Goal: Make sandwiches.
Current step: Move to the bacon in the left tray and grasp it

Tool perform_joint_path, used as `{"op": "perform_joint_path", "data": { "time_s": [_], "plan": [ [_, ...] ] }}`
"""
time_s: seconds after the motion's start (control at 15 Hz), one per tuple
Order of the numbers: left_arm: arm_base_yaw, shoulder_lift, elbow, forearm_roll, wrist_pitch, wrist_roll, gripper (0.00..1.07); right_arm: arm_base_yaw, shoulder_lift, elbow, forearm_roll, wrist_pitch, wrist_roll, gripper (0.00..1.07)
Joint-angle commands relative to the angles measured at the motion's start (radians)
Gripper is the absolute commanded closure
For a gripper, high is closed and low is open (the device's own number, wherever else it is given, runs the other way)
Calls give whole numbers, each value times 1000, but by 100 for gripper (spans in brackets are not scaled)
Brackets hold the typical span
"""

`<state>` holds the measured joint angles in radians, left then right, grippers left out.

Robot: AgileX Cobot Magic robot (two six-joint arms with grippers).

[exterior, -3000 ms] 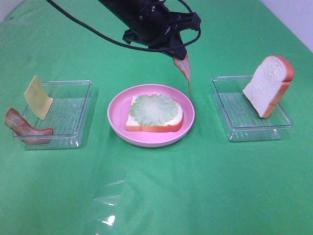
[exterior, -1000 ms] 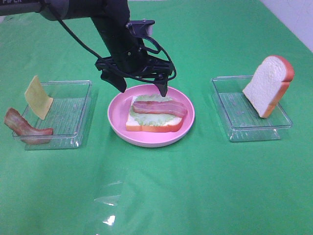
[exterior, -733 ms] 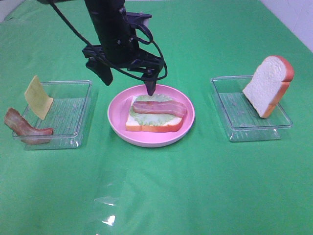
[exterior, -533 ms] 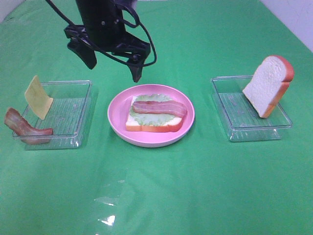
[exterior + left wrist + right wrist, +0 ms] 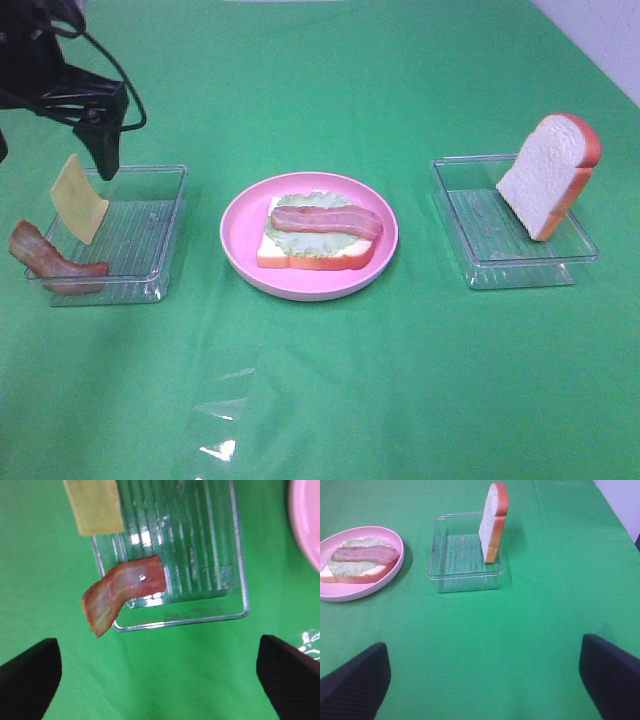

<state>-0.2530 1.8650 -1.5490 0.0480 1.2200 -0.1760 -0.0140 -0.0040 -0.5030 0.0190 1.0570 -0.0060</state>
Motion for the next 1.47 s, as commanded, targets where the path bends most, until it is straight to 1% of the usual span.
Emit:
{"op": "perform_joint_path", "data": {
  "time_s": [0.07, 0.13, 0.27, 0.33, 0.47, 0.6, 0.67, 0.8, 1.0, 1.13, 1.33, 1.47],
  "plan": [
    [53, -8, 70, -2, 74, 3, 9, 0, -24, 3, 1, -5, 6, 9],
    [79, -8, 97, 2, 74, 19, 9, 0, -24, 3, 1, -5, 6, 9],
    [134, -7, 137, 4, 39, 26, 9, 0, -24, 3, 1, -5, 6, 9],
    [152, -7, 147, 1, 13, 45, 9, 0, -24, 3, 1, -5, 6, 9],
    [158, -7, 149, -1, -51, 66, 9, 0, -24, 3, 1, -5, 6, 9],
    [158, 2, 149, -26, -88, 69, 9, 0, -24, 3, 1, -5, 6, 9],
    [158, 21, 149, -48, -99, 82, 9, 0, -24, 3, 1, -5, 6, 9],
    [151, 64, 149, -70, -115, 87, 11, 0, -24, 3, 1, -5, 6, 9],
    [151, 117, 149, -68, -138, 76, 12, 0, -24, 3, 1, -5, 6, 9],
    [151, 129, 149, -69, -154, 76, 18, 0, -24, 3, 1, -5, 6, 9],
    [151, 131, 149, -69, -151, 76, 36, 0, -24, 3, 1, -5, 6, 9],
    [151, 131, 149, -69, -152, 76, 38, 0, -24, 3, 1, -5, 6, 9]
  ]
}}
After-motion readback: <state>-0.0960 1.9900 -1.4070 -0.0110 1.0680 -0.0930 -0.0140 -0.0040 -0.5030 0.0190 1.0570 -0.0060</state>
